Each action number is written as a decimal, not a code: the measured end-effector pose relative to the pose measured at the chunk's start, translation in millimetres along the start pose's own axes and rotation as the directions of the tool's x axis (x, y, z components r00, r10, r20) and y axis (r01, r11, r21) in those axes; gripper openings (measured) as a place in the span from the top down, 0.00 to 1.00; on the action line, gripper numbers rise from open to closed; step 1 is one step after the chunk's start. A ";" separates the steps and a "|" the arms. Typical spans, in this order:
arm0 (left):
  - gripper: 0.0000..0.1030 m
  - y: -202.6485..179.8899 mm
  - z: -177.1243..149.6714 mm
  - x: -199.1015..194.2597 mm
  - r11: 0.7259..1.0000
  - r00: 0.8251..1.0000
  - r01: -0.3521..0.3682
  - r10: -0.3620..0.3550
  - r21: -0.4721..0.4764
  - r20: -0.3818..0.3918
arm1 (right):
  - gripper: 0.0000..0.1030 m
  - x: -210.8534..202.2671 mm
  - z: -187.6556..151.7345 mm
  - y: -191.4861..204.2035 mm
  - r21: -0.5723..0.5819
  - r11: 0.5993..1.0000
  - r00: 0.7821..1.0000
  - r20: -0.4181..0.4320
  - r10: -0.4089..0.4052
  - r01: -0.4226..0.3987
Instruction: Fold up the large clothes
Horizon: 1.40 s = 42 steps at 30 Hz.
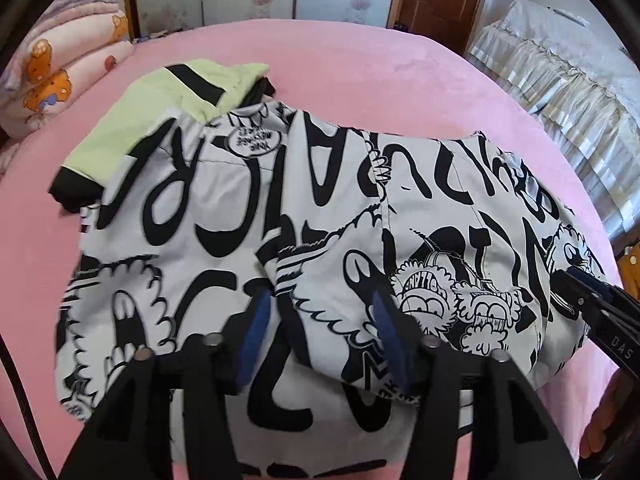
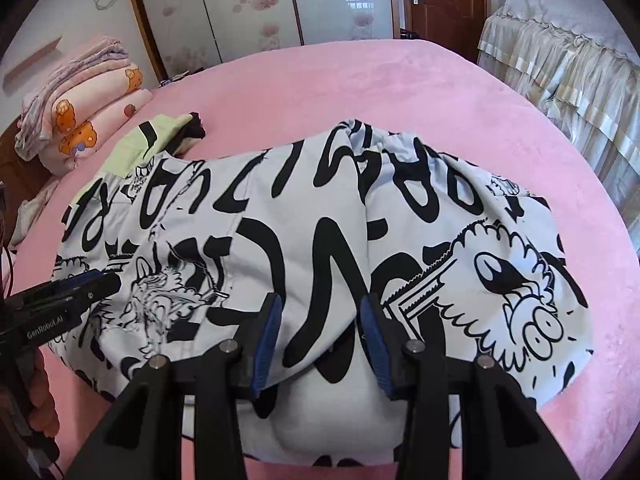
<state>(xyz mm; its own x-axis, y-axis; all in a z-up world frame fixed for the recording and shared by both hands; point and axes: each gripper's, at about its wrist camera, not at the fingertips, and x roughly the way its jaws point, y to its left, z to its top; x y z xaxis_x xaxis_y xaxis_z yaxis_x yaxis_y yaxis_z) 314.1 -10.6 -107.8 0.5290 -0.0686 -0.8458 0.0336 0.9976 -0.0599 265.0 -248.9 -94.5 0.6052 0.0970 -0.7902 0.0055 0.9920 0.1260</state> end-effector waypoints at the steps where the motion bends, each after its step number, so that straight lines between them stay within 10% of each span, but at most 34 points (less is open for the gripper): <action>1: 0.44 -0.9 -1.4 -6.4 1.000 1.000 -0.013 0.013 0.003 0.008 | 0.60 -3.5 0.0 1.7 0.001 1.000 1.000 0.003 -0.004 0.004; 17: 0.43 20.4 -55.7 -74.8 0.993 0.995 -0.058 0.048 -0.107 -0.092 | 0.60 -73.7 -44.6 27.3 0.076 0.995 0.998 0.007 0.063 -0.064; 29: 0.33 53.5 -76.6 -123.7 0.983 1.000 -0.012 0.007 -0.183 -0.025 | 0.60 -110.3 -53.3 74.9 0.000 0.990 0.989 0.048 0.140 -0.141; 42: 0.30 101.5 -115.0 -77.6 0.942 0.993 0.048 -0.080 -0.331 -0.084 | 0.60 -97.4 -45.4 120.4 -0.073 0.982 0.982 0.069 0.177 -0.172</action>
<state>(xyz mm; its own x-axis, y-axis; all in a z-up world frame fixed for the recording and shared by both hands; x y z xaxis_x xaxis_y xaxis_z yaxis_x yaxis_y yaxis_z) 178.9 95.6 -109.2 0.4514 -0.1482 -0.8800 -0.2236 0.9359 -0.2723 170.6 -135.3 -29.6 0.6500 0.2652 -0.7121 -0.1568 0.9638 0.2158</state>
